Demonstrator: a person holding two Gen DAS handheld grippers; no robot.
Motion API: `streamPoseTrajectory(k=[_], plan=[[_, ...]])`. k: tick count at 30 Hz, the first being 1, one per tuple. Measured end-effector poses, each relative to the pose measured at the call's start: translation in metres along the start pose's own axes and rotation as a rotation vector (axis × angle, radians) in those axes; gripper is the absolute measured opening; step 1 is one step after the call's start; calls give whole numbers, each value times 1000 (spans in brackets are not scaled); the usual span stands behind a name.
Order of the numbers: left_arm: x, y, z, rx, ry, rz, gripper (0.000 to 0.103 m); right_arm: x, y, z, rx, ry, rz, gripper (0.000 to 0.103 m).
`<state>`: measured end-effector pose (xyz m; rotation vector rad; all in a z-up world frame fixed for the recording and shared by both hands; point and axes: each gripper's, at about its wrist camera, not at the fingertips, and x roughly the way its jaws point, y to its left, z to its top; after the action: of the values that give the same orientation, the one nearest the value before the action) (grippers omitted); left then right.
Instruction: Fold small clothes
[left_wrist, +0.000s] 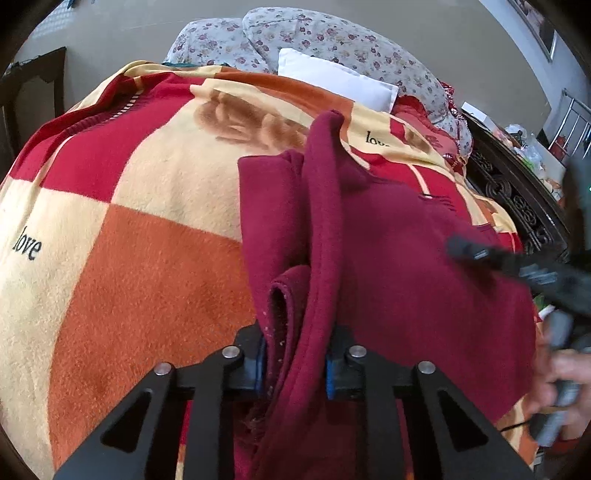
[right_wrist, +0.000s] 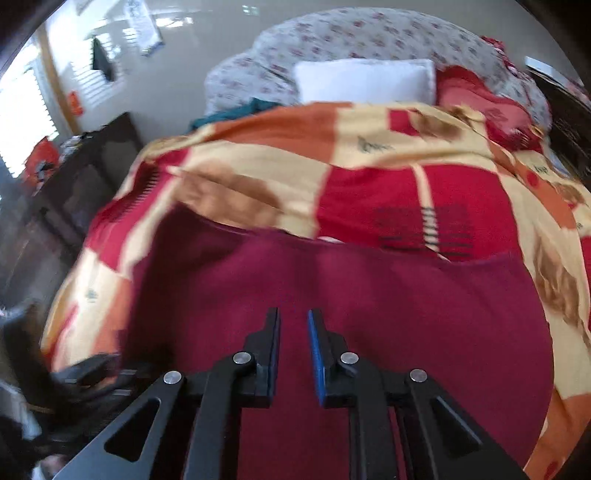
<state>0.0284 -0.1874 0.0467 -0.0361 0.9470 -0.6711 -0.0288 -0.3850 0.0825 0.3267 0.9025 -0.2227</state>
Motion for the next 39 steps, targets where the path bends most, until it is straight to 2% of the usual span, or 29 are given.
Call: streamPoseTrajectory(k=[2, 4, 6, 9, 13, 16, 17, 20, 21, 23, 25, 26, 28, 29, 32, 34, 37, 38, 39], plan=[[-6, 0, 1, -9, 5, -24, 21, 17, -10, -4, 41, 20, 13, 14], [-10, 0, 3, -16, 13, -40, 21, 18, -10, -5, 46, -14, 18, 11], [-14, -1, 6, -28, 25, -56, 21, 13, -9, -4, 32, -7, 13, 11], [-20, -3, 7, -33, 30, -63, 20, -7, -16, -12, 69, -2, 62, 11], [-27, -10, 8, -27, 33, -64, 20, -35, -9, -50, 13, 31, 122, 12], [-30, -16, 9, -32, 33, -61, 20, -19, -5, -77, -22, 111, 118, 12], [-30, -18, 8, -34, 33, -63, 20, -11, -6, -82, -21, 108, 112, 12], [-35, -22, 3, -30, 13, -49, 20, -18, -12, -68, 56, 107, 163, 15], [-36, -23, 1, -30, 8, -49, 20, -25, -14, -61, 93, 82, 194, 15], [-38, -24, -1, -37, -1, -56, 20, -43, -12, -38, 172, -5, 284, 29], [-39, -23, -4, -46, -10, -66, 20, -52, -5, -21, 220, -52, 350, 86], [-39, -23, -6, -49, -17, -68, 20, -56, 6, -9, 236, -81, 406, 91], [-40, -24, -10, -51, -32, -69, 20, -54, 32, 10, 203, -65, 446, 92], [-40, -24, -11, -53, -36, -72, 20, -52, 45, 17, 171, -48, 435, 92], [-42, -22, -17, -76, -49, -94, 20, -32, 91, 35, 29, 34, 345, 92], [-43, -23, -21, -80, -58, -97, 20, -23, 109, 36, -35, 82, 327, 92], [-42, -27, -22, -62, -73, -80, 20, -3, 130, 35, -114, 170, 251, 91], [-42, -29, -23, -58, -75, -78, 20, 4, 130, 32, -128, 190, 237, 89], [-42, -30, -23, -58, -76, -77, 20, 8, 129, 29, -145, 201, 225, 78]])
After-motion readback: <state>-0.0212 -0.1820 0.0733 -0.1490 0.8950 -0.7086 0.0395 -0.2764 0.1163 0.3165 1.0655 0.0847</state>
